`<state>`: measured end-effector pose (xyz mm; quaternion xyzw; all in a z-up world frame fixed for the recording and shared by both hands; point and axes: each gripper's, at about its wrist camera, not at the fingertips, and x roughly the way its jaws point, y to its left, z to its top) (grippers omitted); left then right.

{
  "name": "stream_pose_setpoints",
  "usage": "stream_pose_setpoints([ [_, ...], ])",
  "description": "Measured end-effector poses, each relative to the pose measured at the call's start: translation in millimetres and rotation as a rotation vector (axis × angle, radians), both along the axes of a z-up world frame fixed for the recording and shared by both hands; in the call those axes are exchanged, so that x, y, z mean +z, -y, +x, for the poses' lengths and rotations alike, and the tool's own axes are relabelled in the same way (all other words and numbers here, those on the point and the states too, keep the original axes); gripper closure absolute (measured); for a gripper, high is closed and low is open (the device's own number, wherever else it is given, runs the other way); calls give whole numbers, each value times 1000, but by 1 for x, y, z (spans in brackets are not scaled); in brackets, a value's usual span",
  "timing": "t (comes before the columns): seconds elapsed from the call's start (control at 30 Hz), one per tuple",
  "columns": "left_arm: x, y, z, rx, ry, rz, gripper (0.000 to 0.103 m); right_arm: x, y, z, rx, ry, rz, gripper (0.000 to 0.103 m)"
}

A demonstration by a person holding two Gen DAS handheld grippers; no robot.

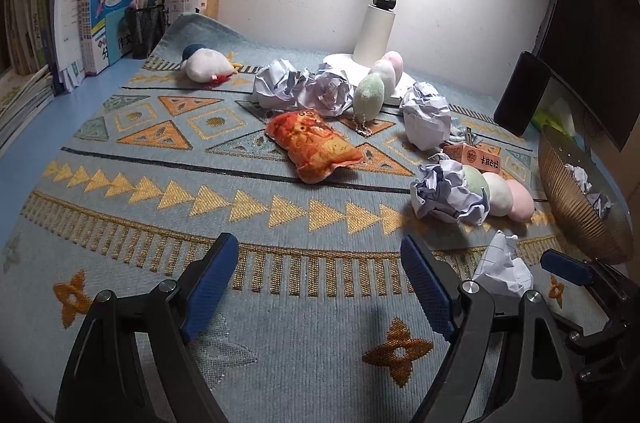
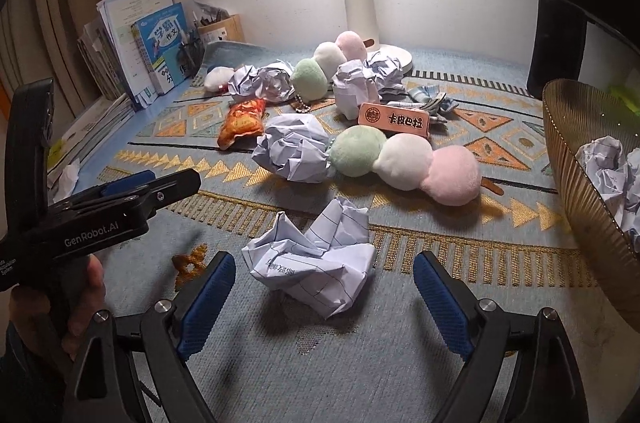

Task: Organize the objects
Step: 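Grasp a paper ball with the left tool while the right tool grasps a lined paper ball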

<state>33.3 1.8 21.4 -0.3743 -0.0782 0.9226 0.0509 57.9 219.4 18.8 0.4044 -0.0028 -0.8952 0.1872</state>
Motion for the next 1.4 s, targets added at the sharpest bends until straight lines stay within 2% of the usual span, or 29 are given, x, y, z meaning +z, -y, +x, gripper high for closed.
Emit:
stream_pose_setpoints([
  [0.23,0,-1,0,-8,4,-2,21,-9,0,-11,-25,69,20,13],
  [0.3,0,-2,0,-12,5,-6,21,-9,1,-12,-28,65,23,21],
  [0.33,0,-3,0,-15,4,-13,21,-9,2,-12,-24,65,24,33],
  [0.37,2,-6,0,-32,1,-19,21,-10,3,-12,-23,67,27,41],
  [0.47,6,-16,-3,-116,-6,-10,21,-9,-2,-13,-49,62,7,48],
  [0.53,9,-25,-10,-181,3,15,21,-9,-10,-15,-80,60,-23,48],
  [0.63,9,-46,-27,-332,66,28,21,-9,-17,-16,-96,69,-49,48],
  [0.8,5,-76,-53,-406,76,-42,21,-8,-15,-14,-82,66,-38,48],
  [0.9,1,-83,-65,-414,78,-35,23,-9,-15,-15,-80,69,-40,48],
  [1.0,-2,-81,-71,-420,83,36,44,-9,-16,-14,-77,70,-46,47],
  [1.03,-1,-80,-69,-415,63,30,46,-9,-16,-14,-77,71,-46,47],
  [1.1,2,-80,-64,-417,52,7,47,-9,-16,-14,-73,75,-48,45],
  [1.17,5,-77,-56,-401,43,-13,47,-9,-14,-13,-58,77,-53,32],
  [1.23,9,-70,-42,-362,28,-23,47,-9,-13,-13,-56,77,-47,27],
  [1.4,9,-45,-9,-246,7,-21,47,-10,-12,-13,-51,84,-44,26],
])
